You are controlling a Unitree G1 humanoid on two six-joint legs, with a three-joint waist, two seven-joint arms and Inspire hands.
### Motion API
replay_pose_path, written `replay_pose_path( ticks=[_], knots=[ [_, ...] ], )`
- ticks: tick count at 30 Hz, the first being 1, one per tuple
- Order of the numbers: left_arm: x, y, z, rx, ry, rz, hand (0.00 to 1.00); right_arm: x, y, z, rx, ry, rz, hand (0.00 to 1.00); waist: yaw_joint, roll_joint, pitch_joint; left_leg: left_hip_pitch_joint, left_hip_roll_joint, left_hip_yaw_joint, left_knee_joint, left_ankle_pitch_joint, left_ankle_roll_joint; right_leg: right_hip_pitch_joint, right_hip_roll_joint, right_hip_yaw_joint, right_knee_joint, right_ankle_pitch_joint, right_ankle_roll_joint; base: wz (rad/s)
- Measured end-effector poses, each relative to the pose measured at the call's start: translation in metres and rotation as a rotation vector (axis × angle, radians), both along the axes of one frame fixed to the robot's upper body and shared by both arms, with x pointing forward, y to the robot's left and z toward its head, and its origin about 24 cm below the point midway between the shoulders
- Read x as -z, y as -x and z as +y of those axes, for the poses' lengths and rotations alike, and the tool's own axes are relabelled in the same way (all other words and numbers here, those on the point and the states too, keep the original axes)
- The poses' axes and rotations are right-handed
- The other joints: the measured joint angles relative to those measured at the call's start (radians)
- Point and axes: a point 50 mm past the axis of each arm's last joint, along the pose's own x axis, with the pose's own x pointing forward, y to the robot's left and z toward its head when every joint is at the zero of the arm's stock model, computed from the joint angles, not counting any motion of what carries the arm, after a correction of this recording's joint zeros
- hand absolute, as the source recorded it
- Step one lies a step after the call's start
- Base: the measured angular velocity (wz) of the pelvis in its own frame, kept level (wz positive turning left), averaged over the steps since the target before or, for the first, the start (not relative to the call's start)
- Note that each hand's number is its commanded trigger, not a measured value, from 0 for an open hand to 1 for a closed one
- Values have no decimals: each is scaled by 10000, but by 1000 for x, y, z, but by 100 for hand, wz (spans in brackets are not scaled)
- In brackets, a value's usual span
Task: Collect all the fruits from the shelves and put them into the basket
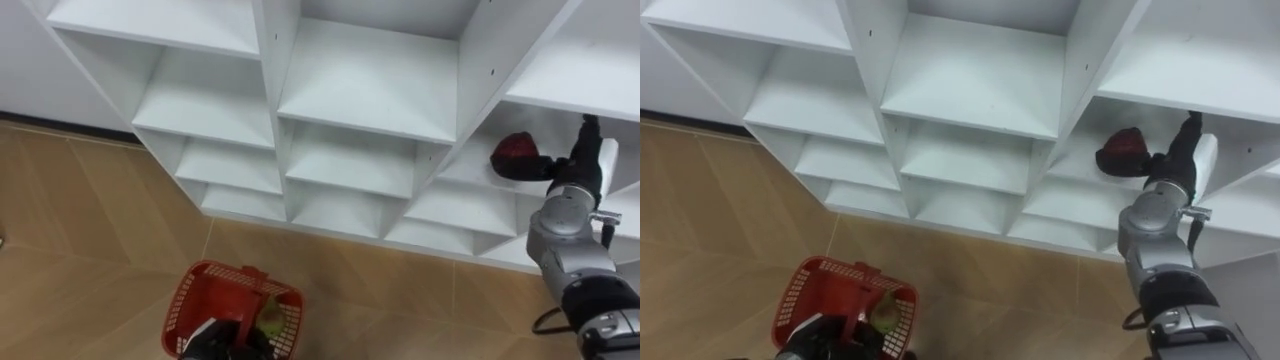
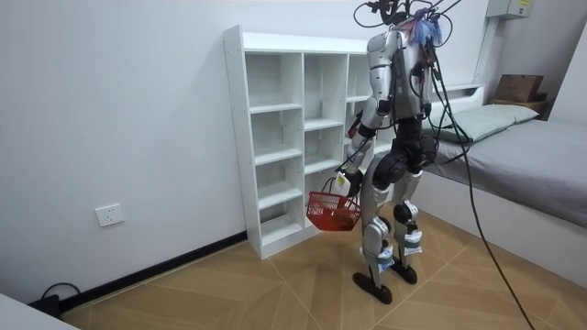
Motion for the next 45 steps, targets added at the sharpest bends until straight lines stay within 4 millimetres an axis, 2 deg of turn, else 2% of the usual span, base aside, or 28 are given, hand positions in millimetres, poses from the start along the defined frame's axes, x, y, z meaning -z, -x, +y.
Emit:
replay_pose_path(
  ticks=[4, 12, 18, 20, 26, 32, 45],
  knots=[
    [1, 2, 0, 9, 38, 30, 100, 1, 1, -1, -6, 21, 72, 0, 12, 10, 9, 15, -22, -1, 2, 9, 15, -22, -76, 51, 79, -50, -2, -2],
    [-2, -2, -2, -117, 377, -170, 100, 1, 0, 1, -187, 439, 178, 0, 41, -8, 27, -599, -14, 44, 311, 38, -11, -835, -155, 205, 781, -194, -88, -2],
    [-8, -11, -6, -87, 432, -683, 100, -2, -3, 6, -238, 679, 88, 0, 164, -88, 139, -1296, -56, 43, 809, 32, -14, -1589, -309, 254, 1446, -386, -175, 3],
    [-11, -15, -8, -52, 500, -918, 100, -4, -5, 6, -104, 731, -26, 0, 299, -106, 180, -1604, -40, 18, 1021, 29, -17, -1855, -322, 236, 1613, -414, -225, 2],
    [-16, -20, -11, -47, 574, -1323, 100, -9, -5, 5, 243, 872, -300, 0, 565, -108, 187, -1988, -40, -34, 1383, 22, -32, -2218, -370, 221, 1926, -529, -290, 3],
    [-20, -21, -14, 25, 731, -1645, 100, -14, -8, 5, 479, 971, -503, 0, 561, -134, 201, -2347, -203, -56, 1646, 19, -36, -2725, -652, 185, 2617, -825, -327, 8],
    [-28, -21, -15, 127, 887, -2069, 100, -23, -11, 7, 617, 1070, -964, 0, 549, -147, 207, -2854, -166, -156, 2133, -90, -189, -3190, -701, 109, 3202, -1119, -498, 3]
  ],
)
